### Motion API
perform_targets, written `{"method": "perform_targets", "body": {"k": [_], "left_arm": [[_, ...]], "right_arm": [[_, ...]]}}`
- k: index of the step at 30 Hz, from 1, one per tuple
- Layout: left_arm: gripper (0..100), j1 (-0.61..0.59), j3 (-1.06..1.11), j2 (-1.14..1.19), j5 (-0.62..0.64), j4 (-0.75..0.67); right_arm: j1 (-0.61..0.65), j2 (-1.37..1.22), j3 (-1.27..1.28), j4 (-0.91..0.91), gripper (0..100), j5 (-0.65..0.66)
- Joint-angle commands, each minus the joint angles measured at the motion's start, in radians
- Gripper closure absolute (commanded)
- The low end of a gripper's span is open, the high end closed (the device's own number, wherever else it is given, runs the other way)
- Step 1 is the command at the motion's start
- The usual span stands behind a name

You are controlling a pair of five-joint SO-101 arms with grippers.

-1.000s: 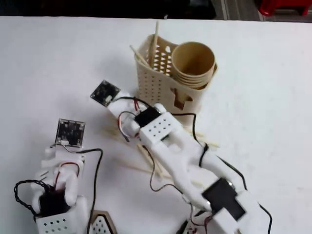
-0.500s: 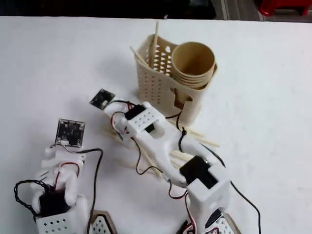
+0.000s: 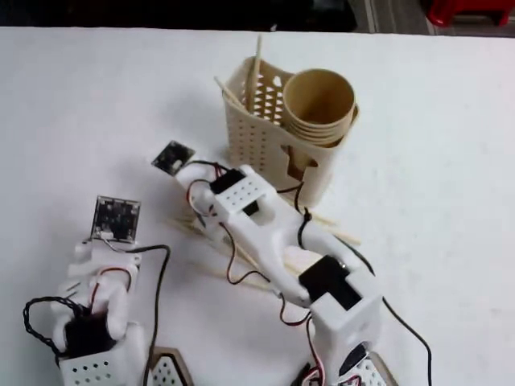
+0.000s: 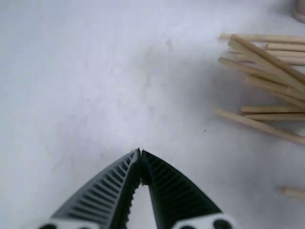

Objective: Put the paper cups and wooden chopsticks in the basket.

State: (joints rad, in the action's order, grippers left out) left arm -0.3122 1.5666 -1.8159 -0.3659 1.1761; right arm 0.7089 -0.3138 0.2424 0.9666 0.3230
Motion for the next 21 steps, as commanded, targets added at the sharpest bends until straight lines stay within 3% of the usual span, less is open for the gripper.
{"method": "perform_targets", "body": {"k": [1,8,21], "left_arm": [[98,-0.008,-0.005,-0.008,-0.012,-0.014],[98,-0.008,-0.003,-0.008,-0.012,-0.014],[98,-0.008,-0.003,-0.008,-0.012,-0.014]], "right_arm": [[-0.024,0.039,-0.023,0.001,97.9,0.009],[-0.024,0.156,-0.023,0.048,97.9,0.009],[-0.033,0.041,-0.028,0.074,91.6,0.009]]}}
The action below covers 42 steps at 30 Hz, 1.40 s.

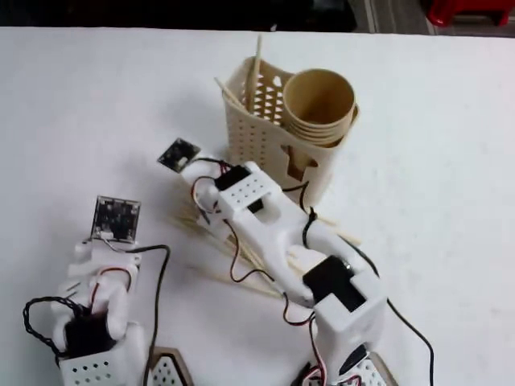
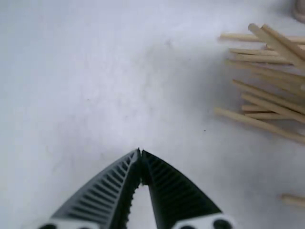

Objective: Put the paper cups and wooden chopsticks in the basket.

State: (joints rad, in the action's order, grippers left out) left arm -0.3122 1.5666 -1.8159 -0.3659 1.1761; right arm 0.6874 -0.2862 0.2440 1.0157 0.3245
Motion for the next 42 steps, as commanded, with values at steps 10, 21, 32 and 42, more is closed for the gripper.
{"method": "perform_targets", "body": {"k": [10,21,32,42], "left_arm": [[98,-0.008,-0.003,-0.008,-0.012,-0.014],[98,-0.008,-0.003,-0.008,-0.012,-0.014],[98,-0.008,-0.003,-0.008,-0.012,-0.014],[98,-0.008,-0.003,-0.008,-0.012,-0.014]], "right_arm": [[-0.013,0.015,-0.031,0.048,93.1,0.008],[-0.013,0.11,-0.025,0.084,98.0,0.008],[-0.022,0.332,-0.025,0.154,98.0,0.008],[-0.045,0.578,-0.029,0.165,98.0,0.005]]}}
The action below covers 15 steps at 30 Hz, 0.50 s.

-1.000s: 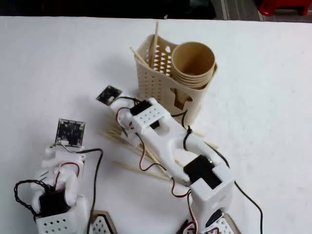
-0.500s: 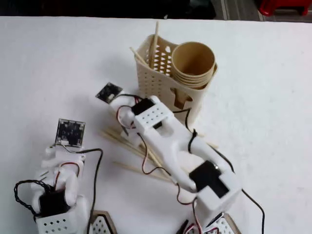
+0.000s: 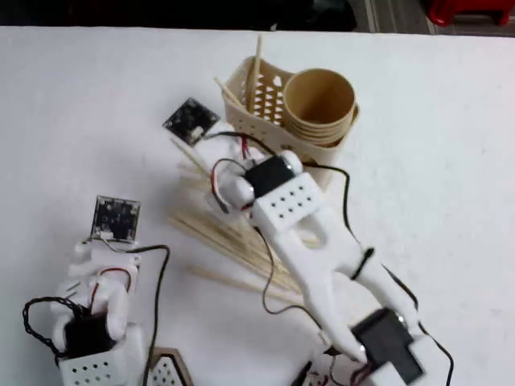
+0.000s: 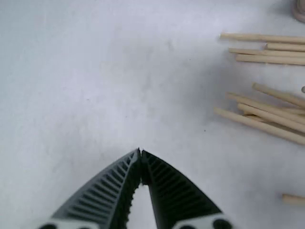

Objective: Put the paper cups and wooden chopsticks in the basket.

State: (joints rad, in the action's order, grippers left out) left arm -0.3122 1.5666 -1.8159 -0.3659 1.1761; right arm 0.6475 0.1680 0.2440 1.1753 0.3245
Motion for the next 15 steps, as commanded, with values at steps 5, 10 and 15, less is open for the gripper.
{"method": "perform_targets", "body": {"k": [5,10,15], "left_arm": [[98,-0.008,-0.003,-0.008,-0.012,-0.014],[98,-0.008,-0.003,-0.008,-0.012,-0.014],[98,-0.008,-0.003,-0.008,-0.012,-0.014]], "right_arm": [[-0.01,0.216,-0.031,-0.015,98.0,0.0],[-0.012,0.251,-0.031,-0.051,98.0,-0.002],[-0.012,0.251,-0.031,-0.096,98.0,-0.002]]}}
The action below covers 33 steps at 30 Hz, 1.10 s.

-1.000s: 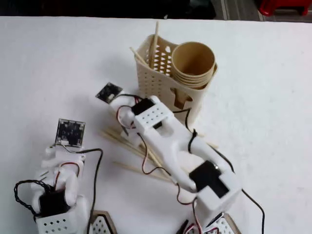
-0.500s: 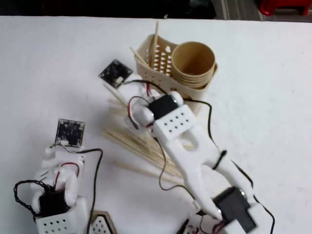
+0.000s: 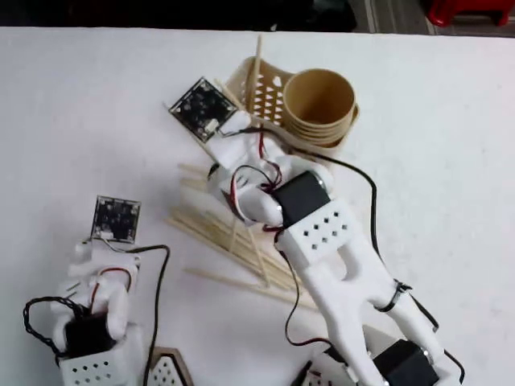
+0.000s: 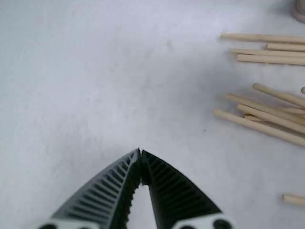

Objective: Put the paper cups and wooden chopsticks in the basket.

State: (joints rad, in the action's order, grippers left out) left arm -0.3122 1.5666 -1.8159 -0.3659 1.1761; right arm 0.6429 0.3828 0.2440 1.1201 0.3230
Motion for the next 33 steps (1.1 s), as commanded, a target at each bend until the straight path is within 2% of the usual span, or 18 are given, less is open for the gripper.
{"method": "perform_targets", "body": {"k": [1,12,16,20,27,33], "left_arm": [[98,-0.008,-0.003,-0.008,-0.012,-0.014],[98,-0.008,-0.003,-0.008,-0.012,-0.014],[98,-0.008,-0.003,-0.008,-0.012,-0.014],[98,-0.008,-0.003,-0.008,-0.012,-0.014],[98,-0.008,-0.003,-0.008,-0.012,-0.014],[98,-0.008,-0.003,-0.008,-0.012,-0.015]], "right_arm": [[-0.007,0.035,-0.031,-0.05,98.0,0.0],[-0.007,0.041,-0.114,-0.242,98.0,-0.002],[-0.007,0.041,-0.201,-0.263,98.0,-0.071],[-0.042,0.041,-0.256,-0.338,98.0,-0.084],[-0.145,0.031,-0.232,-0.59,98.0,-0.086],[-0.196,0.031,-0.021,-0.955,98.0,-0.086]]}}
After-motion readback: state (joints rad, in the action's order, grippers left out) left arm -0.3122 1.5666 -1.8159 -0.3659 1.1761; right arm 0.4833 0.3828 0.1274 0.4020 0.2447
